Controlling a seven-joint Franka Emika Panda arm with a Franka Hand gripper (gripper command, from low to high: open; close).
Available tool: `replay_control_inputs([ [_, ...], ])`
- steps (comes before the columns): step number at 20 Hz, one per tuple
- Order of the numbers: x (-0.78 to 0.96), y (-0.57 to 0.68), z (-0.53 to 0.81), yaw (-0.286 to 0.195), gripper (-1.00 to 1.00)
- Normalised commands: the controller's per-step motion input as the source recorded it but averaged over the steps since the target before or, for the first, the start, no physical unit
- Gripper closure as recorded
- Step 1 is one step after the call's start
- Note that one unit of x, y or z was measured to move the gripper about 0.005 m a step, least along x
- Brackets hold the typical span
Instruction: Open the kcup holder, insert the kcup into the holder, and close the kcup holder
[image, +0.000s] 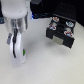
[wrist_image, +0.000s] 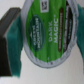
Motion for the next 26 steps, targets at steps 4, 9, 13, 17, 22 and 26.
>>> replay_control_inputs([
  [4,0.05,0.51,0.84,0.027,1.0],
  [9,0.04,0.59,0.76,0.034,1.0],
  [13,0.03,0.62,0.68,0.029,1.0],
  [17,0.02,0.64,0.57,0.026,1.0],
  [22,0.0,0.67,0.52,0.017,1.0],
  [26,0.02,0.68,0.48,0.012,1.0],
])
